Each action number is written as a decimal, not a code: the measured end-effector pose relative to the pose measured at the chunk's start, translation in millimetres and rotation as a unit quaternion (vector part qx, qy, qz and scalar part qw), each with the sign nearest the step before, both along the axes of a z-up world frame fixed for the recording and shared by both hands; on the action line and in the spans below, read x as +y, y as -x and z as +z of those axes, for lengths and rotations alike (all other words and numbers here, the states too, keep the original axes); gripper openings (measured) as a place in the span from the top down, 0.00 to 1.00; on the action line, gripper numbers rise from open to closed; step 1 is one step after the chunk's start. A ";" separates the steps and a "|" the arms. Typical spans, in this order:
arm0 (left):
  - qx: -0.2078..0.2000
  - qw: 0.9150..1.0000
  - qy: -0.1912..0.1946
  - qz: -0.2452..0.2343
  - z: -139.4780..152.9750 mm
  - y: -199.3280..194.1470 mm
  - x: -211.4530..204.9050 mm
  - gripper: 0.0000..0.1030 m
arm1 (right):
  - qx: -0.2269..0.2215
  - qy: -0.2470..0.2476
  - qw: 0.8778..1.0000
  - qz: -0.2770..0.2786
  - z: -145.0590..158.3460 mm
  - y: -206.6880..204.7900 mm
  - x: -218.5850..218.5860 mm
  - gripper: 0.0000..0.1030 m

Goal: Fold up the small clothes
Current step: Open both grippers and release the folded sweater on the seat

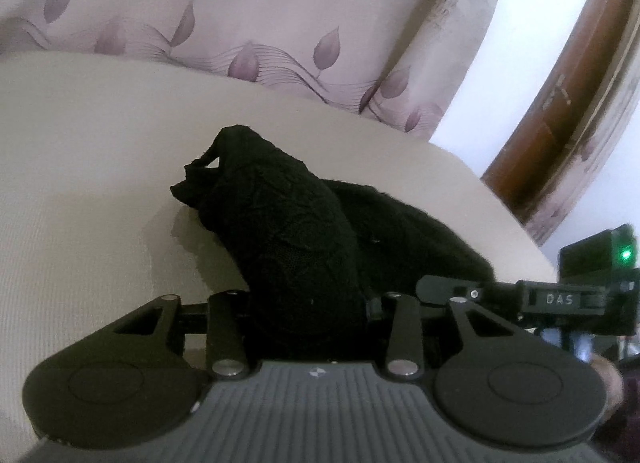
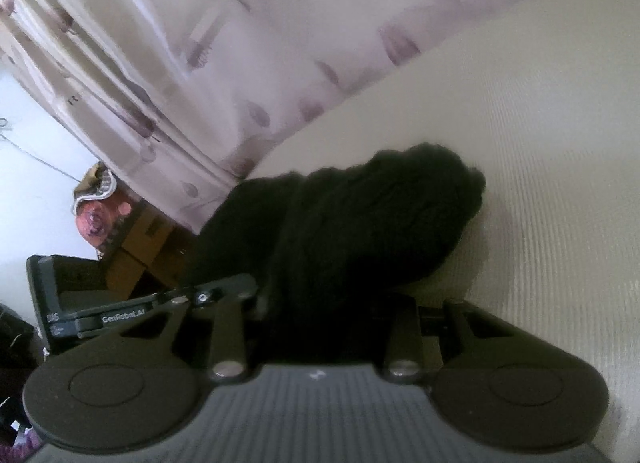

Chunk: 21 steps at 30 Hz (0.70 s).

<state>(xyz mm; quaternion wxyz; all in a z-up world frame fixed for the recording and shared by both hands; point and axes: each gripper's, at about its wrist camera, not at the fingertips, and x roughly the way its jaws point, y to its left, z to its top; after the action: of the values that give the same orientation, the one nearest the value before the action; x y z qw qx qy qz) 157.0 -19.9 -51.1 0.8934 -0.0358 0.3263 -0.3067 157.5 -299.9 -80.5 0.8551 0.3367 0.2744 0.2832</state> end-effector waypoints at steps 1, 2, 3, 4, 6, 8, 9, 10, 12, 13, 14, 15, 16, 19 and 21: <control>-0.006 1.000 -0.002 0.004 -2.7 2.1 0.3 0.52 | -0.001 0.010 1.000 -0.004 -1.7 2.3 3.5 0.65; -0.013 1.000 -0.004 0.012 -4.6 4.6 0.4 0.41 | -0.003 0.023 1.000 -0.008 -2.0 5.1 6.0 0.63; -0.024 0.999 -0.009 0.027 -6.7 7.5 0.1 0.34 | -0.004 0.033 0.999 -0.016 -2.4 8.4 7.9 0.60; -0.037 0.998 -0.018 0.046 -8.0 12.7 1.0 0.15 | -0.004 0.040 0.999 -0.024 -2.9 10.9 8.7 0.55; -0.071 0.994 -0.017 0.079 -6.7 25.5 4.8 0.01 | -0.013 0.068 0.996 -0.053 -0.4 21.0 10.7 0.35; -0.100 0.990 -0.014 0.097 -1.7 39.2 8.0 0.00 | -0.046 0.097 0.990 -0.090 6.1 40.1 12.8 0.32; -0.111 0.988 -0.016 0.106 1.2 45.1 8.6 0.00 | -0.070 0.114 0.985 -0.110 11.2 54.2 14.8 0.26; -0.124 0.985 -0.019 0.118 4.9 52.1 8.9 0.00 | -0.089 0.130 0.979 -0.126 15.2 66.5 17.0 0.21; -0.145 0.979 -0.031 0.138 11.3 64.5 7.9 0.00 | -0.132 0.168 0.964 -0.159 23.7 95.1 24.2 0.08; -0.154 0.976 -0.042 0.150 14.4 70.6 5.4 0.00 | -0.150 0.182 0.957 -0.171 26.8 107.2 27.3 0.07; -0.161 0.972 -0.053 0.162 17.6 76.8 1.3 0.00 | -0.166 0.196 0.949 -0.183 29.9 120.4 30.9 0.04; -0.167 0.968 -0.066 0.173 20.7 82.5 -3.7 0.00 | -0.174 0.203 0.944 -0.194 32.4 130.2 33.4 0.04; -0.176 0.963 -0.083 0.185 24.0 88.2 -8.8 0.00 | -0.179 0.205 0.941 -0.203 33.8 138.2 34.5 0.04; -0.216 0.953 -0.103 0.188 34.0 106.4 -17.8 0.00 | -0.188 0.194 0.939 -0.213 37.9 156.4 36.2 0.04; -0.218 0.952 -0.113 0.183 42.4 114.4 -24.0 0.00 | -0.189 0.194 0.938 -0.218 41.7 163.8 39.1 0.04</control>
<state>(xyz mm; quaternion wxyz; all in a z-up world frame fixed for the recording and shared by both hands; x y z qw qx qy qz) 42.6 -43.9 -8.7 0.9817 0.0738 0.1444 -0.0994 -6.3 -260.7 -38.7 0.9807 0.1562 0.0775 0.0889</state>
